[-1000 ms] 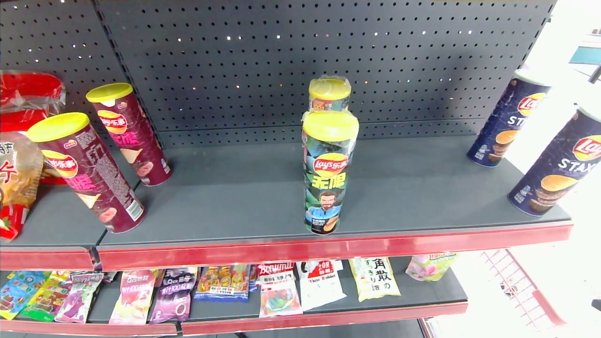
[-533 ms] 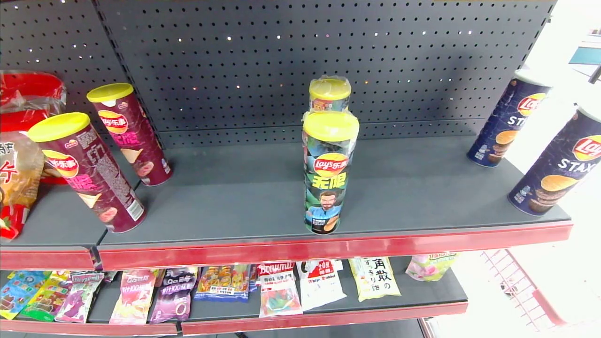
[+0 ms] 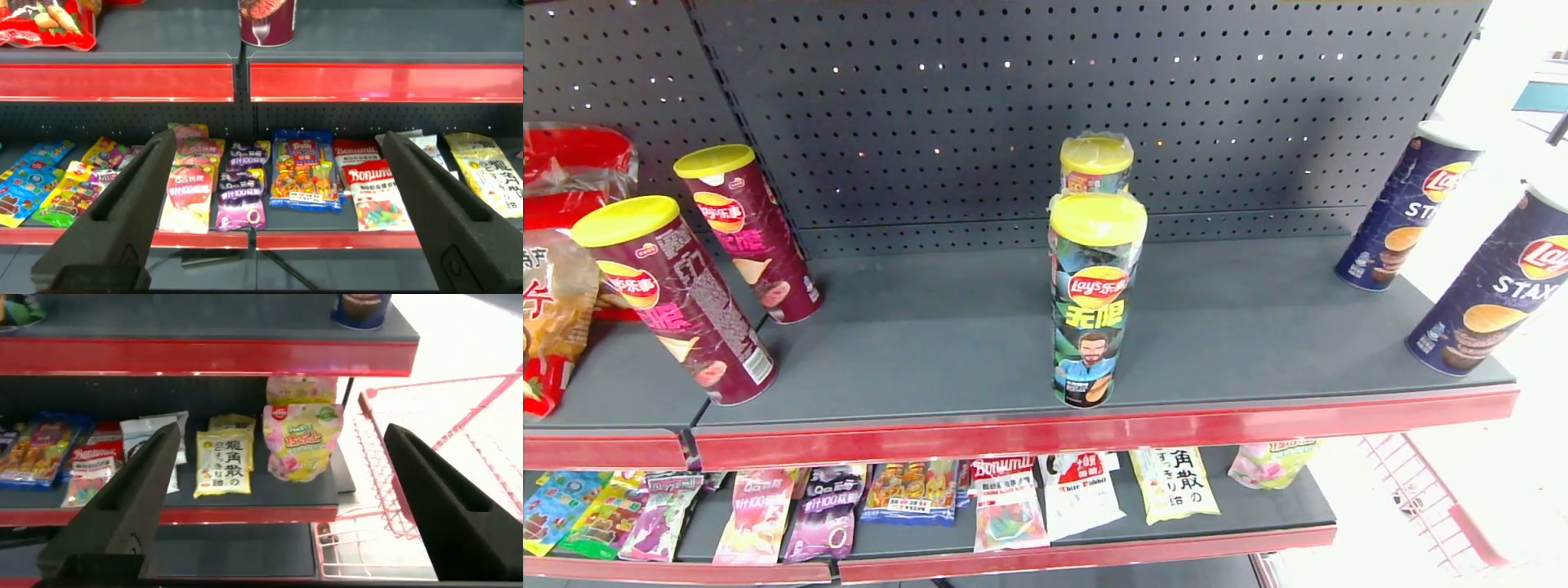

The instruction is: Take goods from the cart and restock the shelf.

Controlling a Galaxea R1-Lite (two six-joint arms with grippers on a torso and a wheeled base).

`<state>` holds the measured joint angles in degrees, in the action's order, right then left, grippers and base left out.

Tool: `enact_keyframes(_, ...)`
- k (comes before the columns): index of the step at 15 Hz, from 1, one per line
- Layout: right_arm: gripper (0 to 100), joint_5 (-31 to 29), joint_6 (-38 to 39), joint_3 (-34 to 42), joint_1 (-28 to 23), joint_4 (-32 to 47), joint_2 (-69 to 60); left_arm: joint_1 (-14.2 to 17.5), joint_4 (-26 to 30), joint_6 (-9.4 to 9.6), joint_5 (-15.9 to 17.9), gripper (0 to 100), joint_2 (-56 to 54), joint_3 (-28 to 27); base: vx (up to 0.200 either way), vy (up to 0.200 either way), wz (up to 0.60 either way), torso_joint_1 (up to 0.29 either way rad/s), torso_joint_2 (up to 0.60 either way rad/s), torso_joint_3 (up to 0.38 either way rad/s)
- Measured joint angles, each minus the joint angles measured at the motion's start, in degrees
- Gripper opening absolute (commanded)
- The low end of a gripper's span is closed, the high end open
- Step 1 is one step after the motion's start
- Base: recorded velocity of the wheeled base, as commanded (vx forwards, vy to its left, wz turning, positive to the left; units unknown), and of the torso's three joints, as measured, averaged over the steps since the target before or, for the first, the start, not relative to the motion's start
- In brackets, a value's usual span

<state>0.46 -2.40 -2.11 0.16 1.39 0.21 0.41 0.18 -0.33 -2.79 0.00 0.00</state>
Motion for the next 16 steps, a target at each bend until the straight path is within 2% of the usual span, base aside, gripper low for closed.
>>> enact_keyframes(2, 100, -1.11, 1.28, 0.21, 0.02, -0.46, -0.18, 0.0, 0.0, 0.01, 0.0, 100, -0.02, 0.0, 0.0, 0.0, 0.0, 0.0, 0.0, 0.0)
enact_keyframes(4, 100, 3.34, 1.69, 0.38, -0.02, -0.96, -0.23, 0.0, 0.0, 0.0, 0.01, 100, -0.02, 0.0, 0.0, 0.0, 0.0, 0.0, 0.0, 0.0)
enact_keyframes(6, 100, 13.57, 2.16, 0.38, 0.02, -0.88, -0.23, 0.0, 0.0, 0.01, 0.01, 100, -0.02, 0.0, 0.0, 0.0, 0.0, 0.0, 0.0, 0.0)
enact_keyframes(7, 100, 13.96, 2.11, 0.44, 0.02, -0.96, -0.23, 0.0, 0.0, 0.0, 0.0, 100, -0.02, 0.0, 0.0, 0.0, 0.0, 0.0, 0.0, 0.0)
enact_keyframes(8, 100, 9.25, 1.74, 0.71, 0.0, -1.39, -0.23, 0.0, 0.0, 0.01, 0.01, 100, -0.02, 0.0, 0.0, 0.0, 0.0, 0.0, 0.0, 0.0)
enact_keyframes(9, 100, 1.43, 2.24, 1.12, -0.02, -1.6, -0.23, 0.0, 0.0, 0.0, 0.01, 100, 0.0, 0.0, 0.0, 0.0, 0.0, 0.0, 0.0, 0.0)
enact_keyframes(10, 100, -2.24, 2.61, 1.48, 0.0, -1.52, -0.23, 0.0, 0.0, 0.0, 0.01, 100, -0.02, 0.0, 0.0, 0.0, 0.0, 0.0, 0.0, 0.0)
enact_keyframes(16, 100, -0.57, 1.51, 2.08, 0.05, -1.39, -0.23, 0.0, 0.0, 0.0, 0.01, 100, -0.02, 0.0, 0.0, 0.0, 0.0, 0.0, 0.0, 0.0)
